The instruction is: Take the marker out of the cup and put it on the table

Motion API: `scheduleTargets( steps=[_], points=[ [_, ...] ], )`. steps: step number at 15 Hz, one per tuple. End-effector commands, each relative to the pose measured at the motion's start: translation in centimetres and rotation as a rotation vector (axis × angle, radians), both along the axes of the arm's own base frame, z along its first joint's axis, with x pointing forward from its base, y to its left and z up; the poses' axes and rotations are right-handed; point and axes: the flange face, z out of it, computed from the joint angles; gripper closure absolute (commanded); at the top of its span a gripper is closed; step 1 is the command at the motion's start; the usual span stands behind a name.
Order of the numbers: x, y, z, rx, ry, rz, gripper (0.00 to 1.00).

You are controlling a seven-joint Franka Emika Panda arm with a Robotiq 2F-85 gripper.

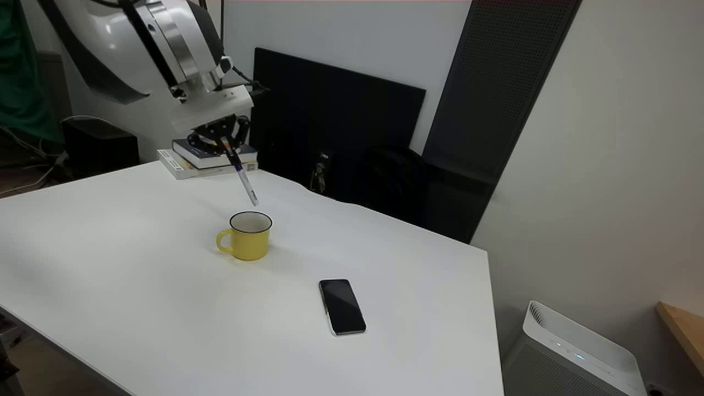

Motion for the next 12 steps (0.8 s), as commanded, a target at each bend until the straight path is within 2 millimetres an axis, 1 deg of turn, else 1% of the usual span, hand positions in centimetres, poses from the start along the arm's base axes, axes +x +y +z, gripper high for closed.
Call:
scheduleTargets(
  steps=[1, 4, 7, 9, 12],
  points=[
    [-1.3, 1.0, -0.5, 0.096, 0.061, 0.041, 0.98],
    [-2.9, 1.3, -2.7, 0.164, 0.161, 0.045, 0.98],
    [-4.5, 0.9, -4.7, 0.226, 0.268, 0.030, 0.98],
    [-5.1, 0.6, -5.7, 0.271, 0.335, 0.032, 0.98],
    [-5.6, 0.0, -6.6, 0.317, 0.426, 0.041, 0.98]
  ],
)
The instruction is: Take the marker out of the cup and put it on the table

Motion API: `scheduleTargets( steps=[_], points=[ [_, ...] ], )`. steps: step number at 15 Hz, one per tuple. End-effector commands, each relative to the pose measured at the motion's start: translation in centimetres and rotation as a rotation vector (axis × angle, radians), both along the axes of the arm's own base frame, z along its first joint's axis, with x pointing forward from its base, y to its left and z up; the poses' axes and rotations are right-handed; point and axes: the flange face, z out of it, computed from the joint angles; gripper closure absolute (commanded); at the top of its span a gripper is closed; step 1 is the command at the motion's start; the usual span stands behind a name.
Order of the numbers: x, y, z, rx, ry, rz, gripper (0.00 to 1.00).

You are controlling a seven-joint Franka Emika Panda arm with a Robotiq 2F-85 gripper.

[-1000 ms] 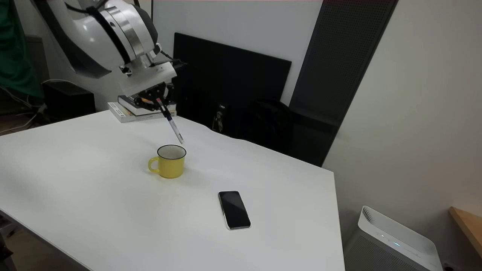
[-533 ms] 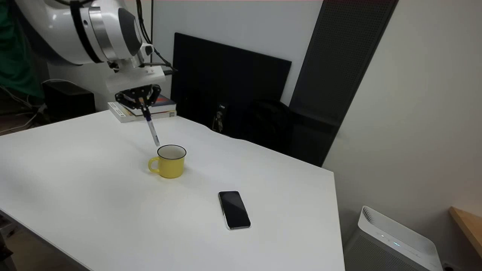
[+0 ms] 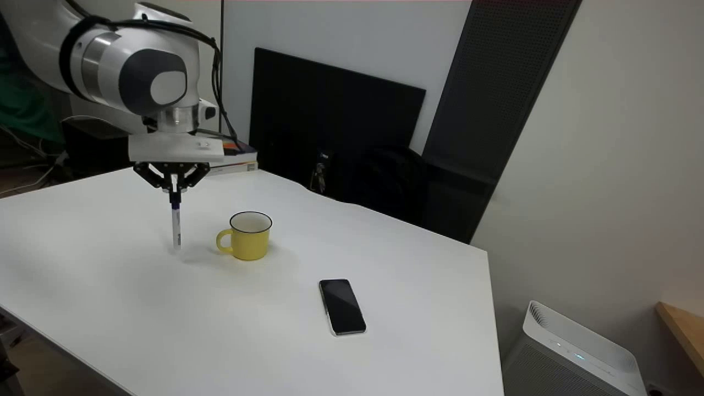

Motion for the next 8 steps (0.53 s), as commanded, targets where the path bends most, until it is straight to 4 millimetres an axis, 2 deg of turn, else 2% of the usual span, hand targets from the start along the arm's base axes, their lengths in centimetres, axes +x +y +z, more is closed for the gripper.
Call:
scheduleTargets(
  steps=[1, 4, 8],
  points=[
    [-0.6, -1.0, -0.3, 0.016, 0.065, 0.021, 0.98],
    [-1.4, -1.4, -0.2, -0.067, 0.018, 0.069, 0.98],
    [-2.4, -0.8, -0.3, -0.164, 0.029, 0.209, 0.98]
  ],
)
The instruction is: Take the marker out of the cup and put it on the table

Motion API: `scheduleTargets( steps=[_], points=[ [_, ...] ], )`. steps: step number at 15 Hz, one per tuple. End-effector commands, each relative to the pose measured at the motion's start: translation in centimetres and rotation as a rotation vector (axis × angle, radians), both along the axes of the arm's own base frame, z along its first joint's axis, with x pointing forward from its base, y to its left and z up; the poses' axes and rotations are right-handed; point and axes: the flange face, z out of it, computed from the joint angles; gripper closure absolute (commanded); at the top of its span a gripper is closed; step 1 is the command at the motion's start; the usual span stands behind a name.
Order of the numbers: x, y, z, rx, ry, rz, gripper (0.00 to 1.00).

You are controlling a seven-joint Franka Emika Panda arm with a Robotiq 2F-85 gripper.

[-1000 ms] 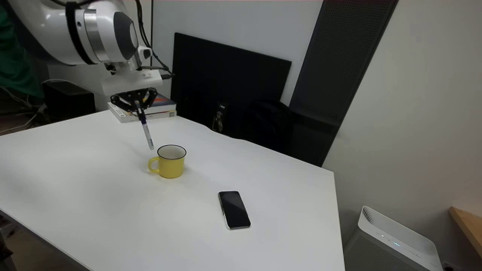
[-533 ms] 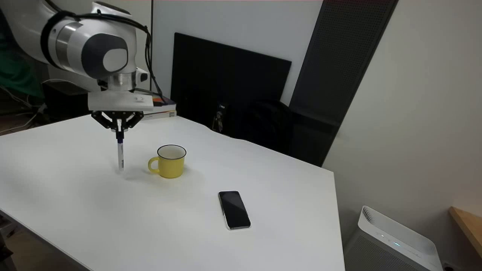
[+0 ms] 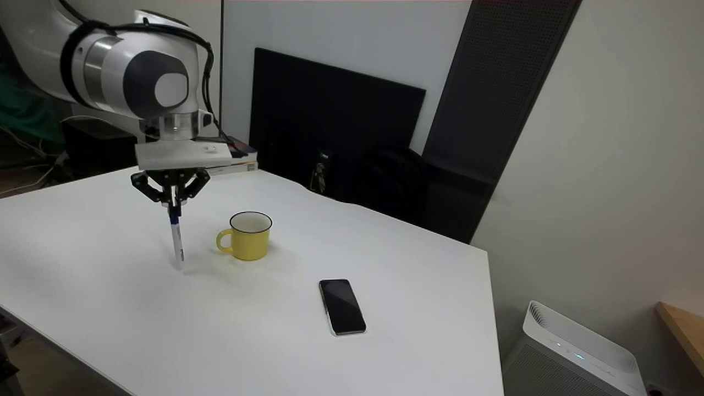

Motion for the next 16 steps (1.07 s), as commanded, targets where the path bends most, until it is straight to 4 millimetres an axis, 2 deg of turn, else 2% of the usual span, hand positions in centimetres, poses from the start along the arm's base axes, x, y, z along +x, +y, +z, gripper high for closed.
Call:
scheduleTargets(
  steps=[1, 7, 13, 16],
  points=[
    [-1.5, 0.6, 0.4, -0.074, 0.005, 0.077, 0.98],
    [-4.4, 1.3, -1.6, -0.249, 0.024, 0.267, 0.98],
    [-5.9, 0.2, -3.7, -0.417, -0.003, 0.380, 0.98],
    [-6.8, -0.5, -5.0, -0.435, 0.007, 0.392, 0.98]
  ],
)
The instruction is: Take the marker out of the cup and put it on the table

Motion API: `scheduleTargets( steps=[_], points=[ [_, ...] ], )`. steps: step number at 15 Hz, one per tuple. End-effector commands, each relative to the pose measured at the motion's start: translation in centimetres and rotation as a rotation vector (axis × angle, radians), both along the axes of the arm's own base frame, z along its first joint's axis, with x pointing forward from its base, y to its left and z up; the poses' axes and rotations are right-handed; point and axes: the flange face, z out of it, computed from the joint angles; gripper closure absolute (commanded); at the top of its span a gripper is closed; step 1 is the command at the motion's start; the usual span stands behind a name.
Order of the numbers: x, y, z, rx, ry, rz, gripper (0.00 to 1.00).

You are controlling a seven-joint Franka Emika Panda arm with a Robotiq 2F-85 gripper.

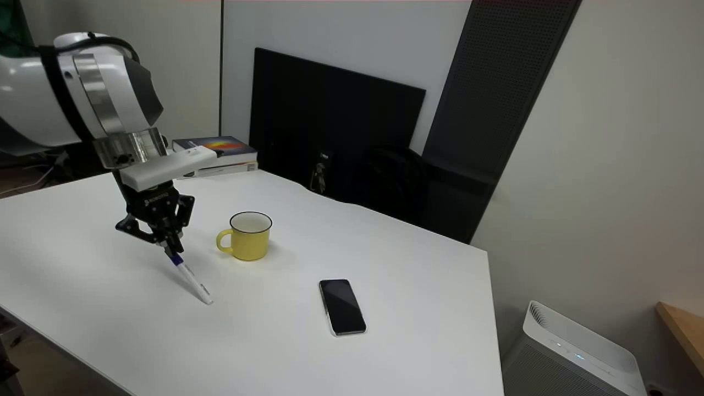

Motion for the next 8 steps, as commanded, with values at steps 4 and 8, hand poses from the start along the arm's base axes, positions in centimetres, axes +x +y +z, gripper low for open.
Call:
scheduleTargets(
  steps=[4, 8],
  points=[
    [-1.7, -0.9, -2.0, -0.038, 0.010, -0.020, 0.67],
    [-1.5, -1.1, -2.3, -0.029, 0.021, -0.050, 0.47]
  ],
)
